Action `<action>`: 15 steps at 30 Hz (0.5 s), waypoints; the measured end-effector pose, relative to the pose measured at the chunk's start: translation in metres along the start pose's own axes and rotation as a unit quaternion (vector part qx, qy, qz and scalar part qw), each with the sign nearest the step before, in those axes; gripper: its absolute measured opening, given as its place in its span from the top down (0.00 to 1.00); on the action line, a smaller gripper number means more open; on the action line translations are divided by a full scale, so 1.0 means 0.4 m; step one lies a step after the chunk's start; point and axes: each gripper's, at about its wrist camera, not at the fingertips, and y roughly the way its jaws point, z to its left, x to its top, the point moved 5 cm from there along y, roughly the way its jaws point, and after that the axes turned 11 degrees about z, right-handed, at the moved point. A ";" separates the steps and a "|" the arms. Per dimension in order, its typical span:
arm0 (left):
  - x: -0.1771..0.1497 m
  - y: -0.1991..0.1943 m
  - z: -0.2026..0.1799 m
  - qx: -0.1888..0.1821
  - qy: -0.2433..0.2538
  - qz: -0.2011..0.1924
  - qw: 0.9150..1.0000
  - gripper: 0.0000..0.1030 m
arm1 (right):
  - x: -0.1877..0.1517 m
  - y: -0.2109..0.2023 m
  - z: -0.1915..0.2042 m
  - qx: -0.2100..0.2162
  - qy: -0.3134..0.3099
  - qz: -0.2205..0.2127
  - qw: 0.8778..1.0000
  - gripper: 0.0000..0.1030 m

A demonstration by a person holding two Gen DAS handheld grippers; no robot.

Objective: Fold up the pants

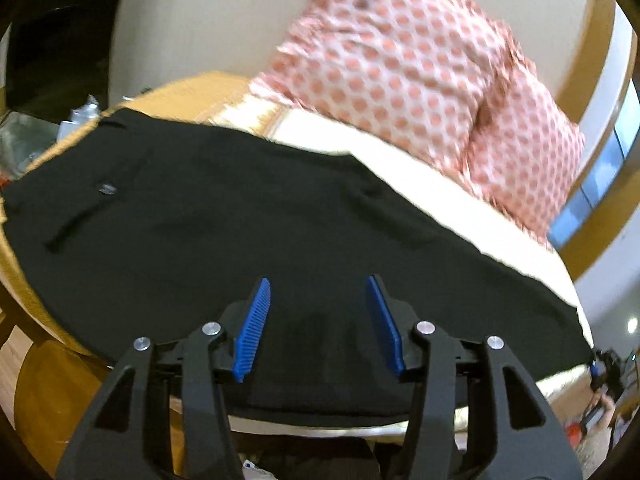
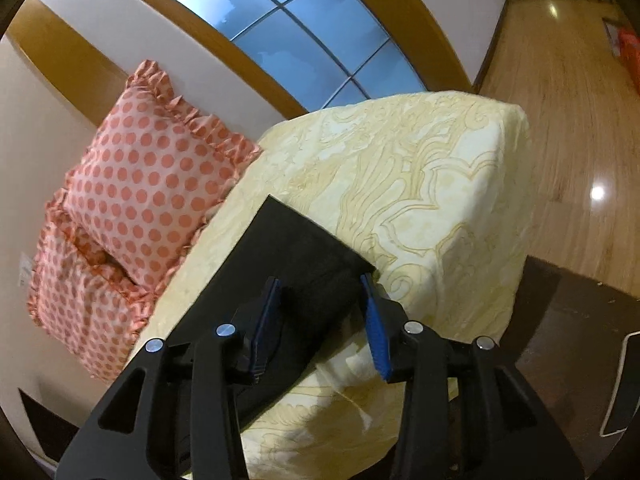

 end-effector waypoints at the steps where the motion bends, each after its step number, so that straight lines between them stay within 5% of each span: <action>1: -0.005 0.012 -0.007 -0.001 0.003 0.006 1.000 0.51 | 0.016 -0.021 0.002 -0.025 -0.009 -0.026 0.999 0.59; 4: -0.014 0.044 -0.017 0.004 0.009 0.015 1.000 0.45 | 0.077 -0.044 0.050 -0.042 -0.060 -0.054 0.996 0.59; 9: -0.024 0.057 -0.043 0.027 0.036 0.008 0.999 0.33 | 0.139 0.111 0.193 -0.062 -0.200 0.054 0.976 0.58; 15: -0.028 0.064 -0.060 0.033 0.048 0.005 0.998 0.20 | 0.156 0.287 0.238 -0.126 -0.266 0.136 0.946 0.58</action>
